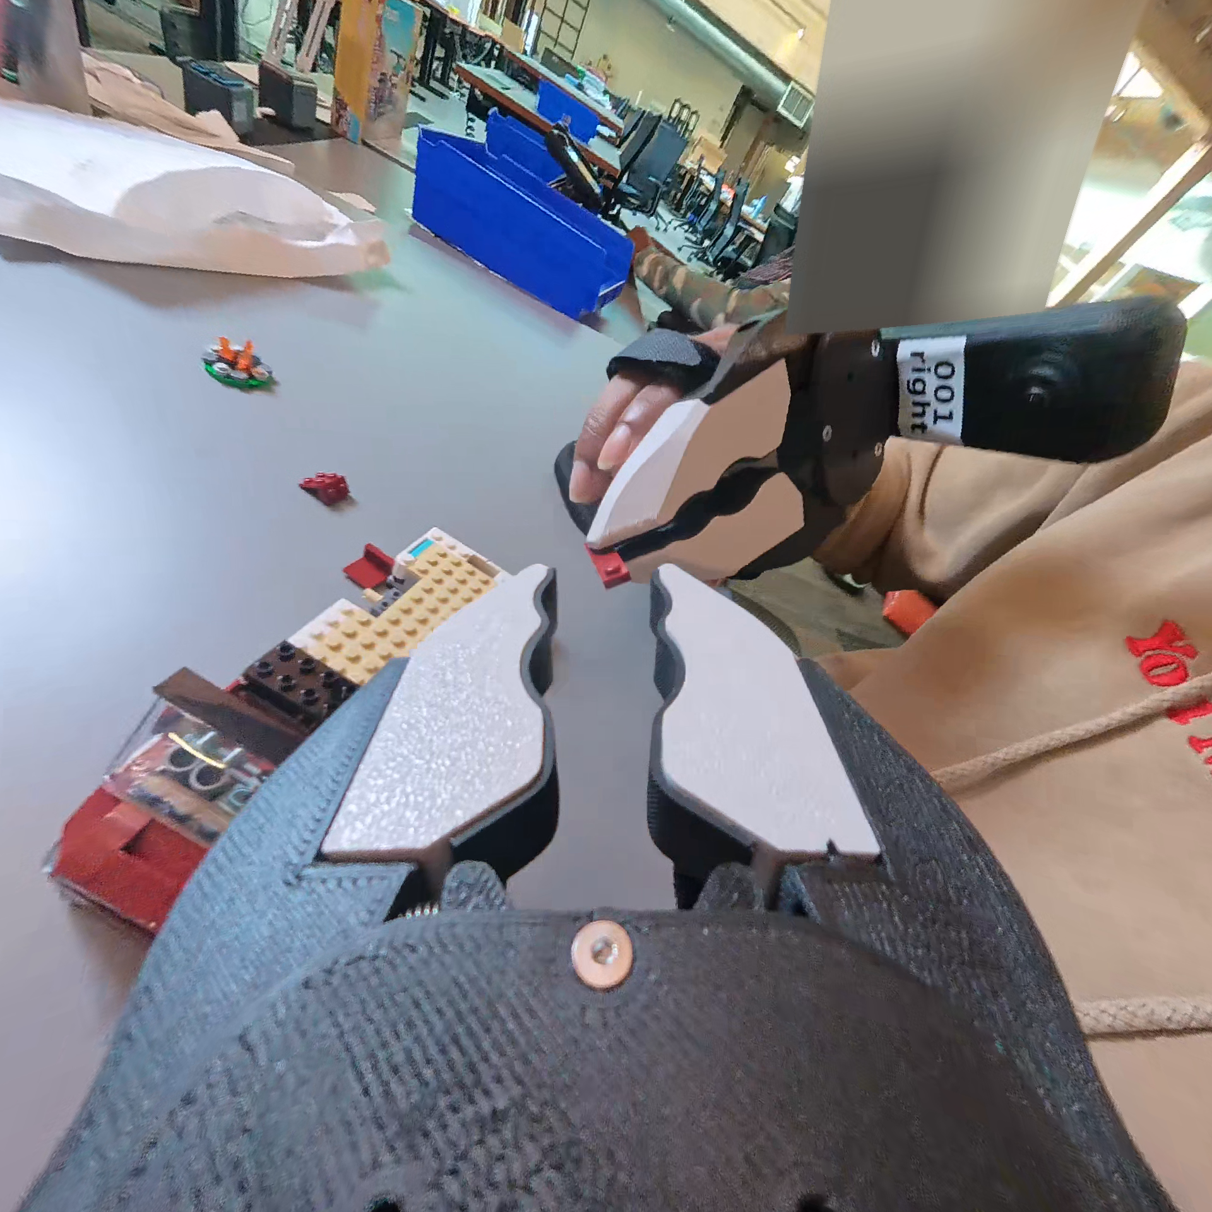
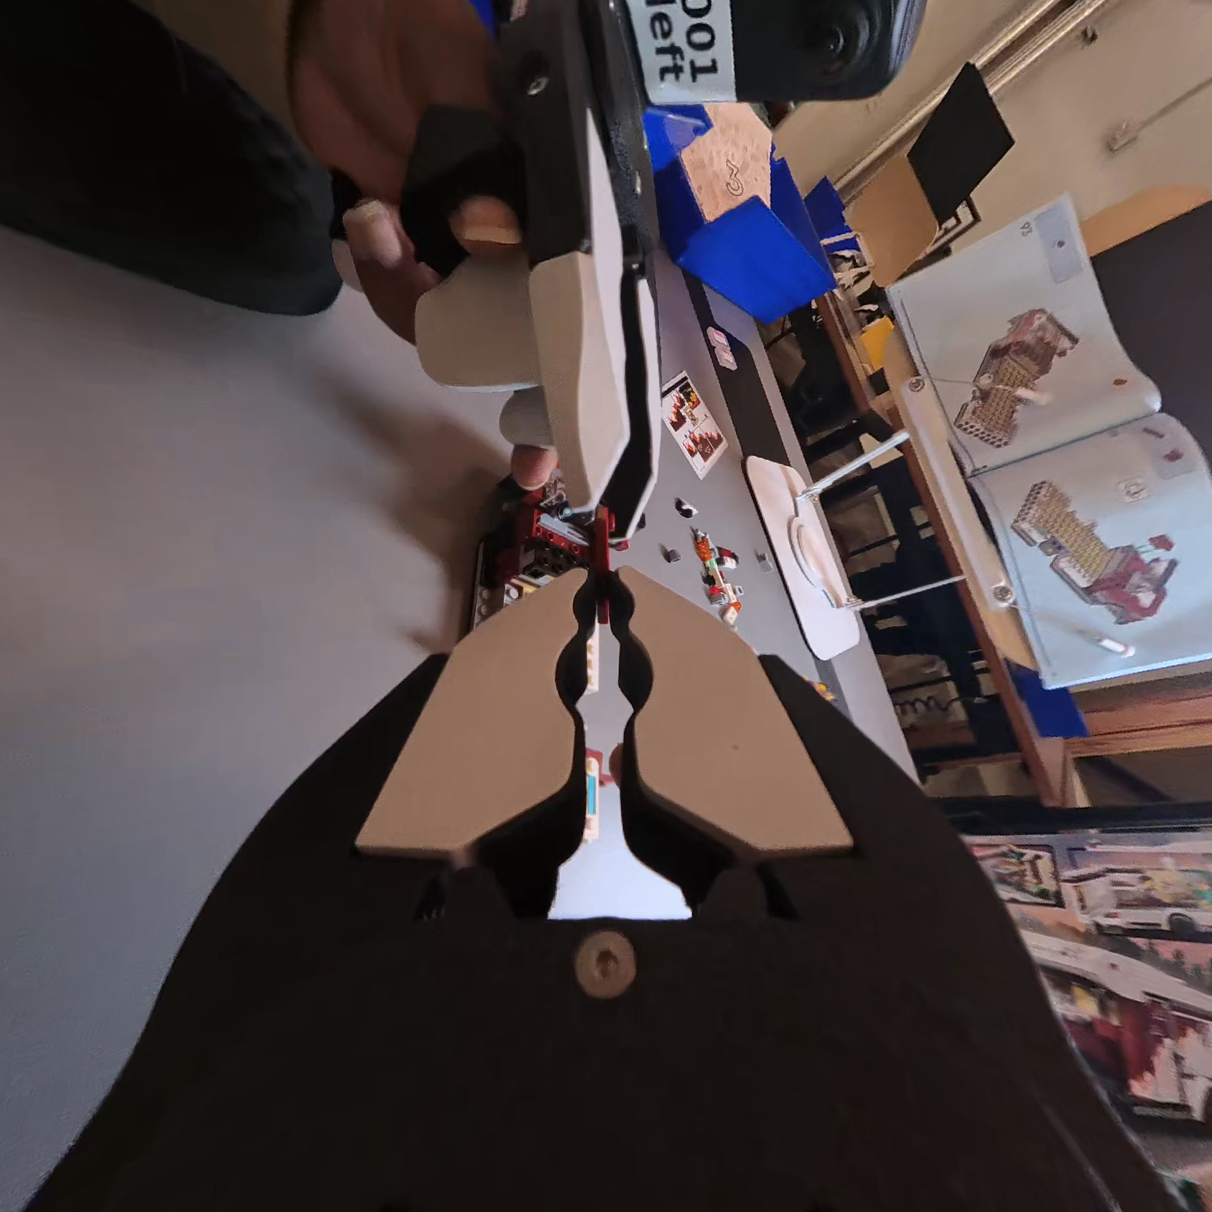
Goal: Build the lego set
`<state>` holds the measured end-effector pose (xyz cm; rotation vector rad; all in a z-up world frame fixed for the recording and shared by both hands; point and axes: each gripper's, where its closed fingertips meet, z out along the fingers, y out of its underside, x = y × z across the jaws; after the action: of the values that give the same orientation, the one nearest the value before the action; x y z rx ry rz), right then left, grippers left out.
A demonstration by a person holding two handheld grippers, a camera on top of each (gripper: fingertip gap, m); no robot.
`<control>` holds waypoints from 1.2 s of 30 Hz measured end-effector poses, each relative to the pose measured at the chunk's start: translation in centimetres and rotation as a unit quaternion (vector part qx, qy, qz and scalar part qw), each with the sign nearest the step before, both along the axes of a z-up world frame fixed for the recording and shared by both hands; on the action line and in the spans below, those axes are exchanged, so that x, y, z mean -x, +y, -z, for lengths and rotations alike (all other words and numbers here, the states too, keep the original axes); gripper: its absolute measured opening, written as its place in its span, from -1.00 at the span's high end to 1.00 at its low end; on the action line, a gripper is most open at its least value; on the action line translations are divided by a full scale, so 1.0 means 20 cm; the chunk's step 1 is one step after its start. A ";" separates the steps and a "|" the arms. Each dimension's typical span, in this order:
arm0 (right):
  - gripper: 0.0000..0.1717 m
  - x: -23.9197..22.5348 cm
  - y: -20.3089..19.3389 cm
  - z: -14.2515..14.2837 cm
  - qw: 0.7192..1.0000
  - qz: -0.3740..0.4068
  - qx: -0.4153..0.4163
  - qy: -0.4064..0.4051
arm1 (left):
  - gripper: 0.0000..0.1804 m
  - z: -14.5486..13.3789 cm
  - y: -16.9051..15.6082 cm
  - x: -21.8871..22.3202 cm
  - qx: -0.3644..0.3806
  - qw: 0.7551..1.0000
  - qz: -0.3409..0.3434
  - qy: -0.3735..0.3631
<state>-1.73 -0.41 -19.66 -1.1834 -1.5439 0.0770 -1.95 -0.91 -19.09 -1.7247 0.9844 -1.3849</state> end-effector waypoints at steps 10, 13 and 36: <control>0.84 0.01 -0.02 -0.07 0.999 0.032 -0.023 0.022 | 0.91 -0.03 0.00 0.01 -0.116 0.990 -0.068 0.041; 0.73 -0.02 -0.03 -0.07 0.991 0.039 0.095 0.083 | 0.91 -0.02 0.02 0.04 -0.208 0.968 -0.114 0.078; 0.52 0.10 0.03 -0.01 0.834 0.140 0.455 0.277 | 0.91 0.04 0.07 0.07 -0.491 0.809 -0.227 0.230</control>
<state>-3.72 0.15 -19.56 -1.8941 -0.7648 0.9656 -3.30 0.53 -19.87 -1.3085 1.1390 -0.0300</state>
